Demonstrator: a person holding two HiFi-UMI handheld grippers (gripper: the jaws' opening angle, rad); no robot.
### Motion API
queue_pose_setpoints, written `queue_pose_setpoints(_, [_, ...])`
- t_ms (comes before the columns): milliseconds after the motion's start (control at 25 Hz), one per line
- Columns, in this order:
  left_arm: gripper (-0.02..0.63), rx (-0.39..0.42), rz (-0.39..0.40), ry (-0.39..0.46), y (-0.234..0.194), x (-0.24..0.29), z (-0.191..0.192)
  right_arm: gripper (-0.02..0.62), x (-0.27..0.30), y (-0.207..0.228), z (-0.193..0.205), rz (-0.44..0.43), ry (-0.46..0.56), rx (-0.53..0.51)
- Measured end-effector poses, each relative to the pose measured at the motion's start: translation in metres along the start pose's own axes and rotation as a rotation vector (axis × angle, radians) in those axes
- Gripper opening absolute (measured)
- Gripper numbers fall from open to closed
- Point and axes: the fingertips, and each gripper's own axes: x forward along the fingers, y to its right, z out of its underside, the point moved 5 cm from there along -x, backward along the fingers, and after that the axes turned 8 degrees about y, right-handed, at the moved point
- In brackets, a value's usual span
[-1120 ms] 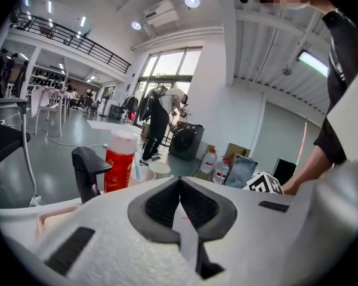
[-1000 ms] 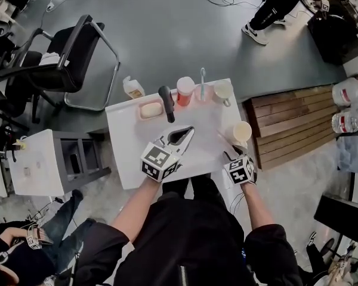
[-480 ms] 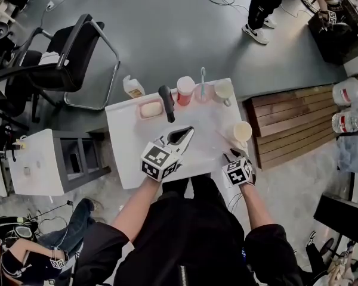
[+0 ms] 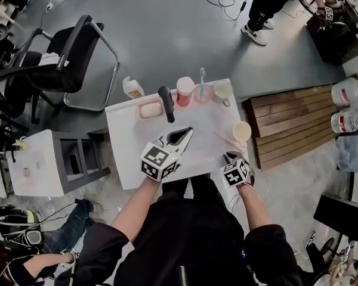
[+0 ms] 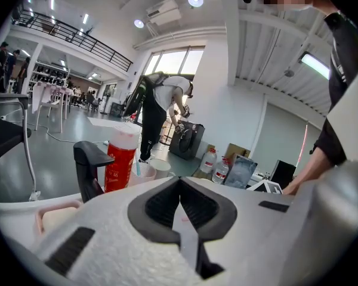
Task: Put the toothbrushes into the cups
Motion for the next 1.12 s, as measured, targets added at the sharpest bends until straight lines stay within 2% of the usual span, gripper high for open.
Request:
queue_pose_setpoints(200, [0.002, -0.003, 0.002, -0.001, 0.0, -0.002, 0.001, 0.054, -0.002, -0.003, 0.003, -0.011, -0.006, 0.001])
queue_pose_setpoints(360, [0.002, 0.001, 0.005, 0.0, 0.001, 0.0, 0.001, 0.054, -0.007, -0.004, 0.001, -0.015, 0.029, 0.014])
queue_pose_setpoints(920, [0.002, 0.024, -0.028, 0.046, -0.005, -0.004, -0.023, 0.054, -0.048, -0.003, -0.067, -0.041, 0.275, -0.022])
queue_pose_setpoints(1120, [0.002, 0.046, -0.054, 0.073, -0.009, -0.006, -0.039, 0.054, -0.067, 0.003, -0.1, -0.049, 0.38, 0.007])
